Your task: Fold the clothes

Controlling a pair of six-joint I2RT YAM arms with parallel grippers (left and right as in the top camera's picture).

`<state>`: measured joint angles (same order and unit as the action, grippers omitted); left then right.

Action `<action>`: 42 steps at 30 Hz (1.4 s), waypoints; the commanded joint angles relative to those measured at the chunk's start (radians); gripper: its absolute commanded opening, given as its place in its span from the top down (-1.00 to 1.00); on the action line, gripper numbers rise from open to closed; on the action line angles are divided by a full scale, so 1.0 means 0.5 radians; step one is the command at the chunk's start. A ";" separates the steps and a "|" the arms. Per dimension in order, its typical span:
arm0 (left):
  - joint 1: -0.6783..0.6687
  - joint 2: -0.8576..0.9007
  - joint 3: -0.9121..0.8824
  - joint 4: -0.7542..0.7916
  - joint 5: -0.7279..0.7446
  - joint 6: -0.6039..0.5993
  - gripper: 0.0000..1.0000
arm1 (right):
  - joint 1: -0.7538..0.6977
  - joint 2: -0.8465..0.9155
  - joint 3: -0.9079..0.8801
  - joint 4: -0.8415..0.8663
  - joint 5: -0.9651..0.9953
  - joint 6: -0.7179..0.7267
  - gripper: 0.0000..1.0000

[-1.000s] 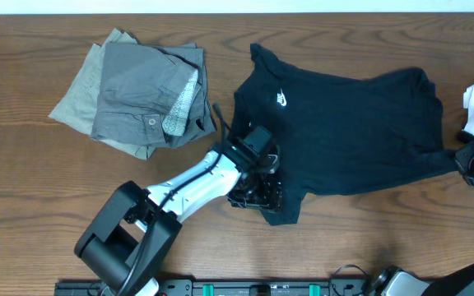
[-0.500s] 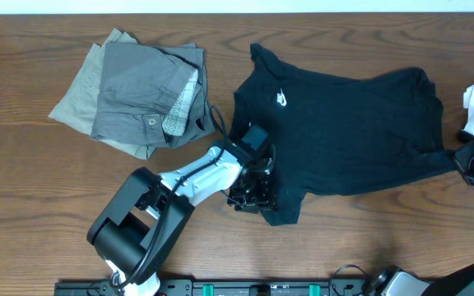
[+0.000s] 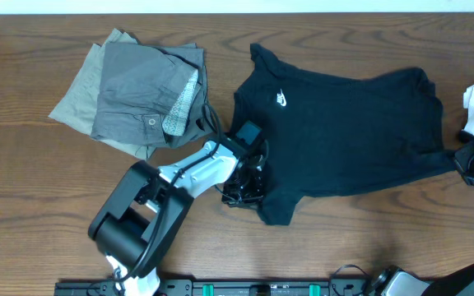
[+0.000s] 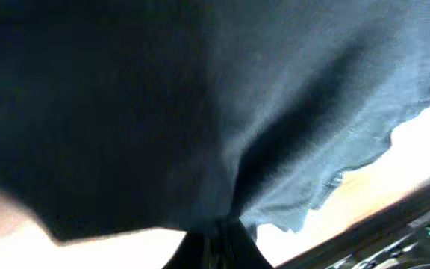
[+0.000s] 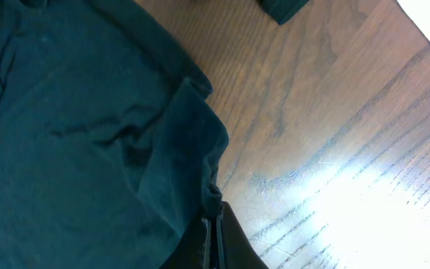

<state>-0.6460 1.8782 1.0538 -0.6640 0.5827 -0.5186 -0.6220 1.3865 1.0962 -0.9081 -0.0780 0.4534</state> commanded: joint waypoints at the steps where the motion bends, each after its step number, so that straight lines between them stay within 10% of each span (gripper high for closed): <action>1: -0.005 -0.254 0.118 -0.143 -0.363 0.082 0.88 | 0.016 -0.002 -0.005 -0.003 -0.010 -0.050 0.97; 13: -0.014 -1.005 0.141 -0.360 -0.999 0.458 0.88 | 0.016 -0.002 -0.005 -0.069 -0.246 -0.147 0.97; 37: 0.149 -0.336 0.141 0.578 -1.273 1.576 0.88 | 0.196 0.591 -0.010 0.854 -0.369 0.109 0.95; 40: 0.217 -0.289 0.141 0.717 -1.272 1.575 0.87 | 0.208 0.668 -0.010 0.969 -0.382 0.109 0.72; 42: 0.257 -0.275 0.141 0.770 -1.272 1.569 0.47 | 0.218 0.711 -0.010 1.010 -0.385 0.108 0.17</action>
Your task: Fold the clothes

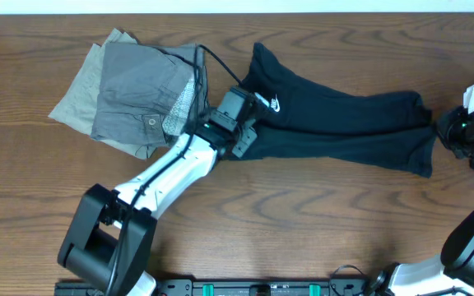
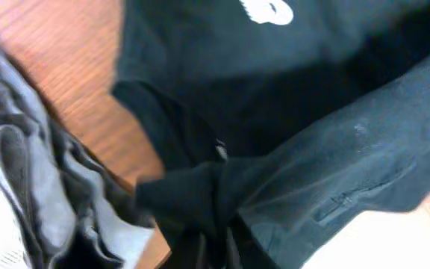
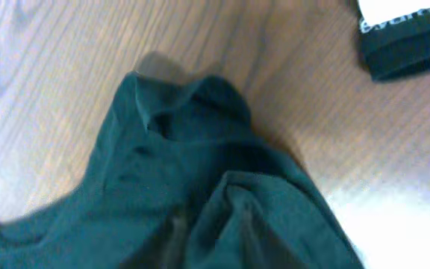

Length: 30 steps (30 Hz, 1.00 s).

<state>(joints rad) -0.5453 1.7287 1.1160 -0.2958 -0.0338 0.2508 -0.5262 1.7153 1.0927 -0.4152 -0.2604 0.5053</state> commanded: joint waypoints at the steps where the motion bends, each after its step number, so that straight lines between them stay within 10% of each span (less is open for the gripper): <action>1: 0.072 0.024 0.017 0.036 -0.040 0.027 -0.02 | 0.027 0.065 -0.003 0.021 -0.020 0.001 0.03; 2: 0.085 0.018 0.017 0.022 -0.040 0.018 -0.54 | 0.023 0.071 -0.003 0.009 -0.020 -0.033 -0.06; 4: 0.110 0.002 0.017 -0.038 -0.040 -0.040 -0.86 | 0.006 0.070 -0.003 -0.056 -0.020 -0.076 -0.11; 17: 0.135 -0.021 -0.034 -0.475 0.188 -0.325 -0.97 | -0.047 0.071 -0.031 -0.623 0.116 -0.221 0.03; 23: 0.137 0.100 -0.043 -0.430 0.192 -0.326 -0.96 | -0.018 0.071 -0.226 -0.458 0.279 -0.182 -0.29; 28: 0.137 0.215 -0.043 -0.378 0.291 -0.326 -0.33 | -0.018 0.071 -0.387 -0.272 0.152 -0.183 -0.02; 30: 0.138 0.242 -0.043 -0.380 0.292 -0.326 0.29 | -0.027 0.070 -0.391 -0.262 0.182 -0.185 0.41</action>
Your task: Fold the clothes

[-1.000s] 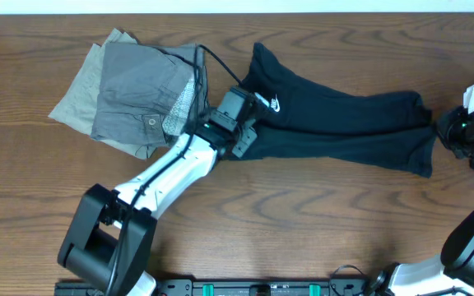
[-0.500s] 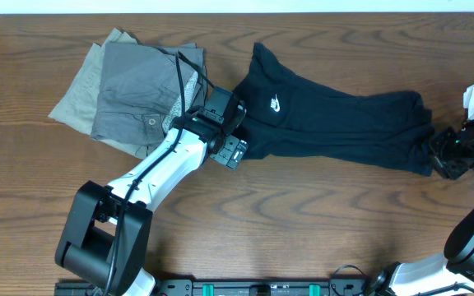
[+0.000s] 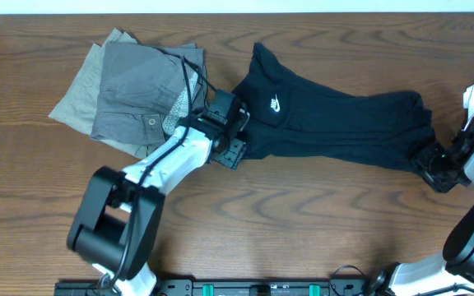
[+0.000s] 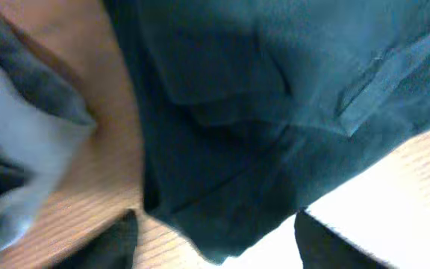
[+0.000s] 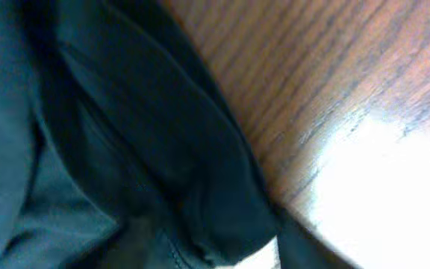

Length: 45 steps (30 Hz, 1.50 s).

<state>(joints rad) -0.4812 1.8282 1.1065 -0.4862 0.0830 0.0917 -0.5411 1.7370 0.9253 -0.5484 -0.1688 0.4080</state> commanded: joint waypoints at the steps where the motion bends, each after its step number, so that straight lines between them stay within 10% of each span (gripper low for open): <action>1: 0.011 0.047 -0.024 -0.002 0.058 -0.008 0.50 | -0.006 0.020 -0.051 0.006 0.009 0.011 0.53; 2: 0.018 0.047 -0.024 -0.006 0.053 -0.007 0.88 | -0.020 0.014 -0.042 0.011 0.008 0.010 0.67; 9: 0.153 0.012 -0.024 -0.089 -0.098 -0.063 0.88 | -0.152 -0.023 0.135 -0.120 0.010 -0.064 0.67; 17: 0.236 0.011 -0.024 -0.085 0.011 -0.067 0.88 | -0.176 -0.023 0.185 -0.200 -0.375 -0.175 0.16; 23: 0.230 0.011 -0.024 -0.060 0.030 -0.068 0.88 | -0.088 -0.022 0.185 -0.329 -0.896 -0.311 0.51; 45: 0.233 0.011 -0.024 -0.057 0.028 -0.092 0.88 | 0.266 -0.005 0.044 -0.230 0.518 0.078 0.72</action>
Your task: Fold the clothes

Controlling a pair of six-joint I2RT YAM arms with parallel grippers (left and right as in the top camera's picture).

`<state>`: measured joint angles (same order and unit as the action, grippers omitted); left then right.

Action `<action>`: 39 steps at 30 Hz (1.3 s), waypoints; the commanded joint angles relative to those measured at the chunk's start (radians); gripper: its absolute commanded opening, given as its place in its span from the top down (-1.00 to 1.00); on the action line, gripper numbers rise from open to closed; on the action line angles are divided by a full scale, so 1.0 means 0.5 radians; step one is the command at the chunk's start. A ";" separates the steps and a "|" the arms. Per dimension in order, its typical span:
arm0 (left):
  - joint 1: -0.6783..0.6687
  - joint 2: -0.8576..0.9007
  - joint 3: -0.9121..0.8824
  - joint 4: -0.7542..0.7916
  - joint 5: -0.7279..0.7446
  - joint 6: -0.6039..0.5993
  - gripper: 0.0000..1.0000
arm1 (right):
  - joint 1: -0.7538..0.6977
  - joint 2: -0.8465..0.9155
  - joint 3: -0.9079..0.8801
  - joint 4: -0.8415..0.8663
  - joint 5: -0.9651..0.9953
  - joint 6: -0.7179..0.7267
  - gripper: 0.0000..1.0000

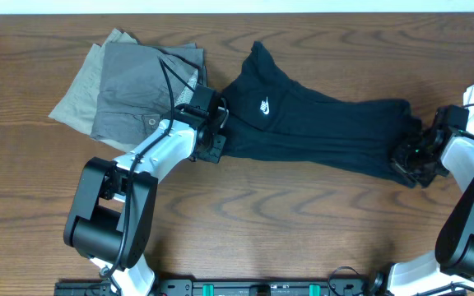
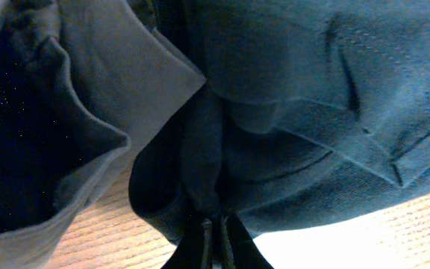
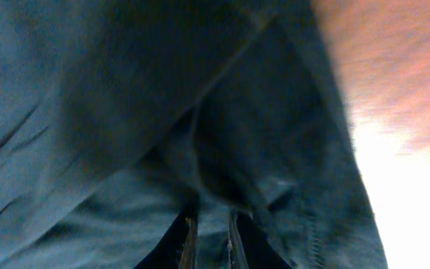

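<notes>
A dark navy T-shirt [image 1: 319, 127] with a small white logo lies on the table as a long folded band, running from upper left to lower right. My left gripper [image 1: 212, 140] is at its left end, beside the grey shorts. In the left wrist view it [image 2: 215, 228] is shut on a bunched fold of the dark cloth. My right gripper [image 1: 408, 156] is at the band's right end. Its [image 3: 210, 232] fingers pinch a ridge of the same shirt.
Folded grey shorts [image 1: 134, 86] lie at the back left, touching the shirt's left end, and fill the upper left of the left wrist view [image 2: 66, 97]. A white garment sits at the right edge. The wooden table [image 1: 303, 222] shows bare wood in front.
Both grippers were open just off the shirt's ends. Now each is shut on its end of the folded band, and the right one has shifted up and left onto the cloth.
First the shirt lay spread flat, with my left gripper holding its lower left hem and my right its lower right corner. Then that near edge lay over the far edge, making a long band. Both grippers then stood open, and now they grip the band's ends.
</notes>
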<state>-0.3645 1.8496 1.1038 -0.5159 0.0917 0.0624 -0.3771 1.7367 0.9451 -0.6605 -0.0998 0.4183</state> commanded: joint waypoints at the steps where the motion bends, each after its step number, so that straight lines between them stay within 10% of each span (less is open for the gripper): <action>1: -0.001 -0.032 -0.019 0.002 0.011 -0.033 0.88 | -0.085 -0.005 0.010 -0.003 0.430 0.047 0.71; 17: 0.024 -0.046 -0.017 -0.006 -0.010 -0.098 0.88 | -0.240 -0.007 0.187 0.058 0.289 -0.100 0.70; 24: 0.024 -0.224 0.039 -0.175 0.007 -0.101 -0.23 | -0.244 -0.015 0.349 0.047 -0.094 -0.115 0.67; 39: 0.021 -0.447 0.069 -0.085 0.460 -0.137 -0.02 | -0.117 -0.073 0.451 0.013 -0.704 -0.293 0.53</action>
<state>-0.3599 1.5768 1.1229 -0.5564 0.2550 -0.0032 -0.4664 1.7245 1.1526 -0.6514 -0.3973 0.3058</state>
